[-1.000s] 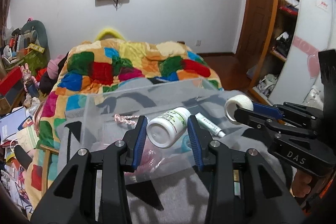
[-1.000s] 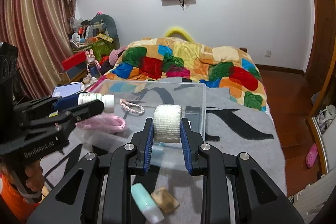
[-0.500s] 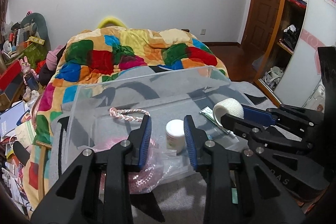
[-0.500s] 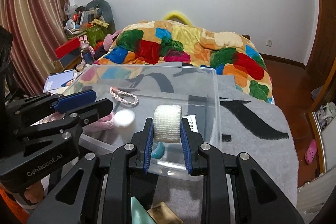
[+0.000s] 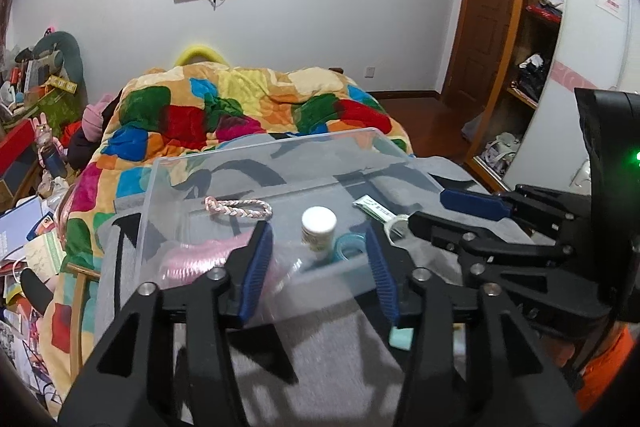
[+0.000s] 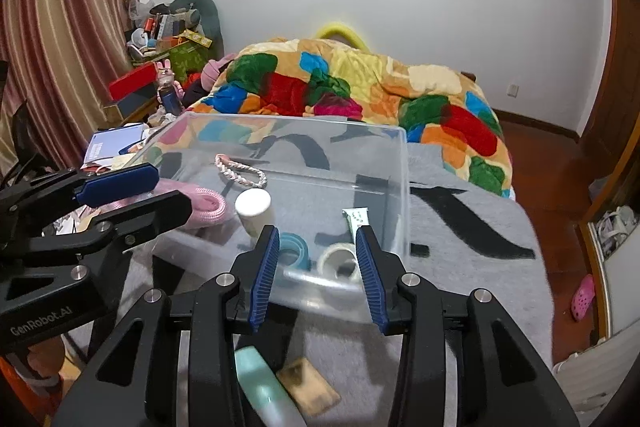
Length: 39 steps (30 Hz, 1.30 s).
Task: Organize objects
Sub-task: 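Place the pill bottle into the box with the left tool while the right tool places the mesh roll in, then grasp the mint-green bottle with the left tool while the right tool grasps the tan soap bar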
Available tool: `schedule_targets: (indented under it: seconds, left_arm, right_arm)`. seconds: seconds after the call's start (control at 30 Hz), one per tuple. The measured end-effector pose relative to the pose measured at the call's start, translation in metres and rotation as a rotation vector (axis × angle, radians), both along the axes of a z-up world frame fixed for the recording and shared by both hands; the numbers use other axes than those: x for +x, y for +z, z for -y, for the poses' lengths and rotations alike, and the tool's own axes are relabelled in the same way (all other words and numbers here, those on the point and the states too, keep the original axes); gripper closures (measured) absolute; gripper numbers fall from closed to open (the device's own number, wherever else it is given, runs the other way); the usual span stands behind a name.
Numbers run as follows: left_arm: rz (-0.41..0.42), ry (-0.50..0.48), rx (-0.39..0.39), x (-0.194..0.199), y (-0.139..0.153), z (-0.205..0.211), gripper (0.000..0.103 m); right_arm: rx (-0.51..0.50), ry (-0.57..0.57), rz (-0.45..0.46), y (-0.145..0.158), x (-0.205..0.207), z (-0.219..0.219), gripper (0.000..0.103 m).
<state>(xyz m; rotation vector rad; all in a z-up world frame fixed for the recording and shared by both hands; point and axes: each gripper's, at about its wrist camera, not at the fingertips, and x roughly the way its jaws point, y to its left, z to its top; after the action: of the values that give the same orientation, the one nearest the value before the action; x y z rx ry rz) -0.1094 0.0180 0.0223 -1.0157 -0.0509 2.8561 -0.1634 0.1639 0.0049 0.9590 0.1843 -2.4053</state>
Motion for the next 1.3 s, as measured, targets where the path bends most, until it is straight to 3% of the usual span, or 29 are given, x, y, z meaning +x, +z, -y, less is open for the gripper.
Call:
schedule_targets:
  seconds: [0.2, 0.3, 0.6, 0.73, 0.87, 0.97, 1.3]
  left_arm:
    - [0.020, -0.036, 0.007, 0.020, -0.007, -0.011, 0.022]
    - [0.059, -0.069, 0.003, 0.025, -0.022, -0.020, 0.015]
    - [0.228, -0.180, 0.020, 0.028, -0.076, -0.056, 0.010]
    - [0.244, -0.203, -0.026, 0.027, -0.086, -0.073, 0.006]
    - [0.226, -0.200, -0.046, 0.023, -0.086, -0.079, 0.007]
    - [0.208, -0.187, -0.044, 0.025, -0.086, -0.075, 0.031]
    - [0.198, -0.092, 0.037, 0.035, -0.080, -0.027, 0.031]
  right_arm:
    - [-0.009, 0.013, -0.014, 0.005, 0.023, -0.023, 0.067]
    - [-0.001, 0.011, 0.010, -0.003, 0.030, -0.035, 0.067]
    - [0.011, -0.014, 0.096, -0.033, 0.039, -0.066, 0.067]
    - [-0.008, -0.010, 0.122, -0.037, 0.041, -0.072, 0.067]
    - [-0.003, 0.006, 0.133, -0.041, 0.044, -0.067, 0.067]
    - [-0.002, 0.023, 0.140, -0.045, 0.045, -0.064, 0.067]
    - [0.033, 0.096, 0.181, -0.062, 0.045, -0.035, 0.067]
